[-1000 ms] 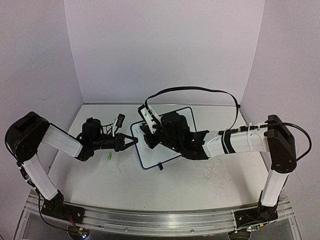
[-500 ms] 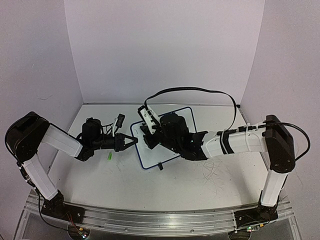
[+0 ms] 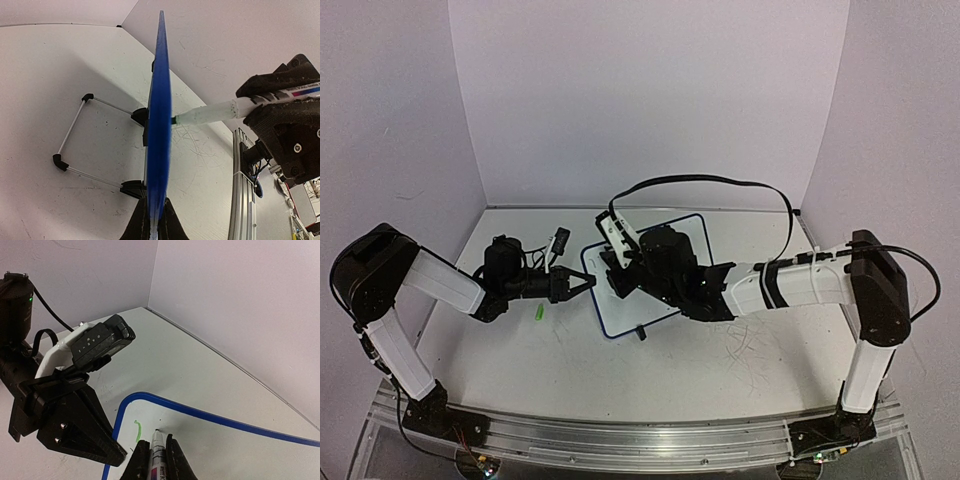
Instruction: Write a sentence on the whiteboard
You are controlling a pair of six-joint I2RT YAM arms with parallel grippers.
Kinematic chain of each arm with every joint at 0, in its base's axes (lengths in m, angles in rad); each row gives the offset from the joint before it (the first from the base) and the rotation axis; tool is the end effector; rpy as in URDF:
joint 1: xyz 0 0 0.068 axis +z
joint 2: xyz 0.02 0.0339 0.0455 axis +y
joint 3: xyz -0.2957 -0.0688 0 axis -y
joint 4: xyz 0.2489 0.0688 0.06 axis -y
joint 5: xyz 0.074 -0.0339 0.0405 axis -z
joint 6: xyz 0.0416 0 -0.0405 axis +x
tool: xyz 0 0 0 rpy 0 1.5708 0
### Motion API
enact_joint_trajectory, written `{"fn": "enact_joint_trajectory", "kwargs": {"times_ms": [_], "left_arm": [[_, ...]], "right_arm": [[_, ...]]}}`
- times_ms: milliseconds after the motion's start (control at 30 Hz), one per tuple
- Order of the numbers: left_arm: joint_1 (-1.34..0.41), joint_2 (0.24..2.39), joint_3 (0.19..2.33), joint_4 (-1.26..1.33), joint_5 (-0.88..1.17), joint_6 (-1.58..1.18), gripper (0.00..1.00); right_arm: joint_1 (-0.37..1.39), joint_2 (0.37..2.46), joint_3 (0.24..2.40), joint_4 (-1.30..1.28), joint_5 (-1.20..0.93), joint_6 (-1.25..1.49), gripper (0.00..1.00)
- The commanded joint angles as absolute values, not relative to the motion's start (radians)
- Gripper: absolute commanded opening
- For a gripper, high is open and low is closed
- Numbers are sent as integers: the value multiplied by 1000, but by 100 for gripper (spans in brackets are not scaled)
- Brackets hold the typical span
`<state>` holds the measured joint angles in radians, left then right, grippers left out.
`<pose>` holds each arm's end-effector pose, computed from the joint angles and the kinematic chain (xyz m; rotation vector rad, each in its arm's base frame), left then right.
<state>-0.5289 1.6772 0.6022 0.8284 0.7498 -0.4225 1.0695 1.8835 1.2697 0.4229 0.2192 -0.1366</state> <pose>0.2653 -0.1879 0.1916 0.6749 1.8441 -1.3269 0.2297 0.4004 0.2788 -0.8740 1.5534 0.4843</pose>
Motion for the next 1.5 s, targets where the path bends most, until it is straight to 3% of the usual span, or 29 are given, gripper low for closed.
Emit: {"fn": "enact_joint_trajectory", "kwargs": {"times_ms": [0,1467], "left_arm": [[-538,1684,640,829,791,-417,0],[-539,1676,632,828,786,-416,0]], "right_arm": [[1065,1902,1284,436,215,-112,0],[1089,1902,1241,429,252,-66,0]]}}
